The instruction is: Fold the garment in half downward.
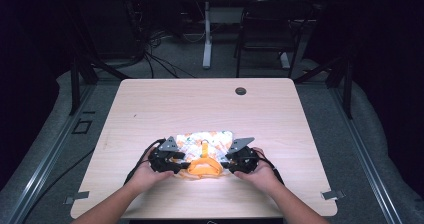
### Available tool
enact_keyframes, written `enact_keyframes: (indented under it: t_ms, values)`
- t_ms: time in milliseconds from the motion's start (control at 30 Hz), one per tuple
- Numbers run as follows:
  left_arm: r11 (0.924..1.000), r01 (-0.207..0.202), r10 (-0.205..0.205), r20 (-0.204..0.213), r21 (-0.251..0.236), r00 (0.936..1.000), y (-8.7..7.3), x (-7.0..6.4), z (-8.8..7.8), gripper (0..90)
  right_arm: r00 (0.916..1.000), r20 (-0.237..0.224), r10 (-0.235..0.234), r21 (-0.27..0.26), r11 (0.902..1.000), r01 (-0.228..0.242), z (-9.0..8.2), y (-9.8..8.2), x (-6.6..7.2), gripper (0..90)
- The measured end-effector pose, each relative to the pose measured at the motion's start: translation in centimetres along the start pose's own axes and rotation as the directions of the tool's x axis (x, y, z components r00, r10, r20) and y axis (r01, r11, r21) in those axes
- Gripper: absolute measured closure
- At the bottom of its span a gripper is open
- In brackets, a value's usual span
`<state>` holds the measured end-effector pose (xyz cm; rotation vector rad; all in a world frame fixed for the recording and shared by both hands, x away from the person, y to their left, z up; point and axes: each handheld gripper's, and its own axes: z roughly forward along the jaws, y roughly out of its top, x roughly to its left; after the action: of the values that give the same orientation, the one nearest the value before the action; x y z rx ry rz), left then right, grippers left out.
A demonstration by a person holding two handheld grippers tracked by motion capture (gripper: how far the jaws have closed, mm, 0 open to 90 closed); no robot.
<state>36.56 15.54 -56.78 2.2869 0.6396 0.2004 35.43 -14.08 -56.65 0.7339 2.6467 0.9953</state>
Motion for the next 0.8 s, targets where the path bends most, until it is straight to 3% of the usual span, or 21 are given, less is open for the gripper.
enact_keyframes:
  t_ms: [167, 300, 367, 600, 800]
  values:
    - [0.9999, 0.012, -0.012, -0.040, -0.007, 0.9991, 0.2, 0.6, 0.1, 54.5, 0.9999, 0.017, -0.001, 0.001, 1.0000, 0.001, 0.5, 0.6, -0.4, 62.0]
    - [0.9993, 0.032, -0.033, -0.055, -0.018, 0.9979, 0.2, 0.9, 0.1, 54.6, 0.9994, 0.016, 0.031, -0.015, 0.9994, -0.030, 0.8, 0.8, -0.8, 61.4]
    - [0.9983, 0.052, -0.054, -0.058, -0.026, 0.9969, 0.3, 0.8, -0.2, 54.3, 0.9982, 0.019, 0.057, -0.032, 0.9979, -0.056, 0.5, 0.9, -0.8, 60.0]
    - [0.9924, 0.084, -0.090, -0.058, -0.089, 0.9942, 0.5, 0.4, -2.0, 52.6, 0.9978, 0.024, 0.062, -0.065, 0.9961, -0.060, -1.3, 1.0, -0.4, 59.6]
    - [0.9818, 0.131, -0.138, -0.045, -0.137, 0.9894, 0.0, 0.5, -3.7, 51.9, 0.9985, 0.033, 0.045, -0.071, 0.9966, -0.042, -2.6, 0.7, 0.3, 58.3]
